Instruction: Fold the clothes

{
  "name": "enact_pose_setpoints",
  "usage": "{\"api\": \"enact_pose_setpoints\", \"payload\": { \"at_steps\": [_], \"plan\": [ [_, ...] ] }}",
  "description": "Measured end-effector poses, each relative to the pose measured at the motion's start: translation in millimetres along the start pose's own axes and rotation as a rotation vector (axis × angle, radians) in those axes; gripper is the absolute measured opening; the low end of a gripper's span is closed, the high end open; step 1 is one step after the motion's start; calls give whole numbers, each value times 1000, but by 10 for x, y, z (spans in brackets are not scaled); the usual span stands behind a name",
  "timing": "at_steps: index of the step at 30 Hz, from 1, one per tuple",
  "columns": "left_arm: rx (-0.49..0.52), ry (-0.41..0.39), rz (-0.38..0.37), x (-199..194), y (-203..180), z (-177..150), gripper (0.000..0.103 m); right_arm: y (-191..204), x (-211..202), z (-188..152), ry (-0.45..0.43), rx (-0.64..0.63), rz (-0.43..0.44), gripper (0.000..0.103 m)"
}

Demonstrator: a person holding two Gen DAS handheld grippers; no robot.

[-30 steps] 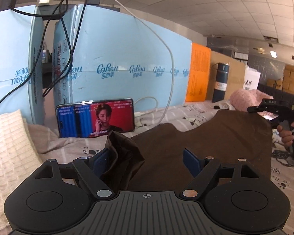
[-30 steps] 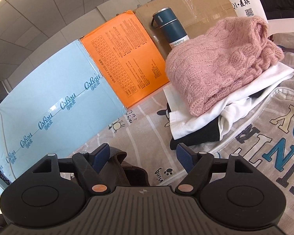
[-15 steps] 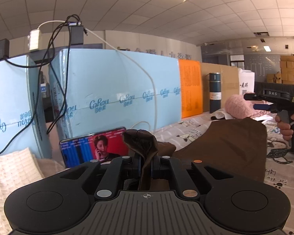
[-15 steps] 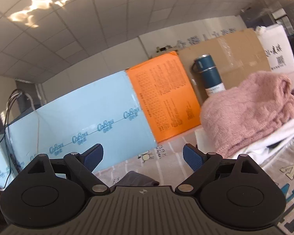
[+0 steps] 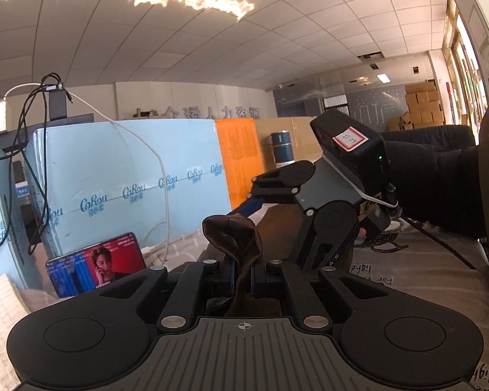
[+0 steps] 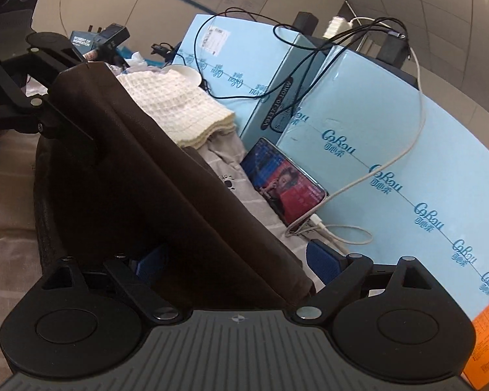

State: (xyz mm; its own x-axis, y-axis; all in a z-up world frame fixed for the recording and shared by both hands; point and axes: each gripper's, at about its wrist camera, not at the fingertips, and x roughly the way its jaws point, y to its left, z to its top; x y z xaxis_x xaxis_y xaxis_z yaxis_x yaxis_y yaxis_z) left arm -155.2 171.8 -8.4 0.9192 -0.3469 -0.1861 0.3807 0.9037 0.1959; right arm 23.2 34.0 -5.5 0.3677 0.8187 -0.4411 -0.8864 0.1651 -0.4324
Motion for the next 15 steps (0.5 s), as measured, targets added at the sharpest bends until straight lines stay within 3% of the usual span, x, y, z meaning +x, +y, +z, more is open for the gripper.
{"api": "enact_pose_setpoints", "payload": {
  "at_steps": [2, 4, 7, 10, 15],
  "plan": [
    [13, 11, 3, 18, -17, -21, 7, 52, 114, -30, -2, 3, 29, 74],
    [11, 14, 2, 20, -10, -30, 7, 48, 141, -48, -5, 29, 38, 45],
    [2, -6, 4, -18, 6, -28, 7, -4, 71, -37, 6, 44, 27, 16],
    [31, -37, -12, -65, -41, -23, 7, -16, -126, 20, -25, 59, 11, 10],
    [68, -150, -75, -319, -202, 16, 7, 161, -658, 132, -103, 51, -66, 9]
  ]
}}
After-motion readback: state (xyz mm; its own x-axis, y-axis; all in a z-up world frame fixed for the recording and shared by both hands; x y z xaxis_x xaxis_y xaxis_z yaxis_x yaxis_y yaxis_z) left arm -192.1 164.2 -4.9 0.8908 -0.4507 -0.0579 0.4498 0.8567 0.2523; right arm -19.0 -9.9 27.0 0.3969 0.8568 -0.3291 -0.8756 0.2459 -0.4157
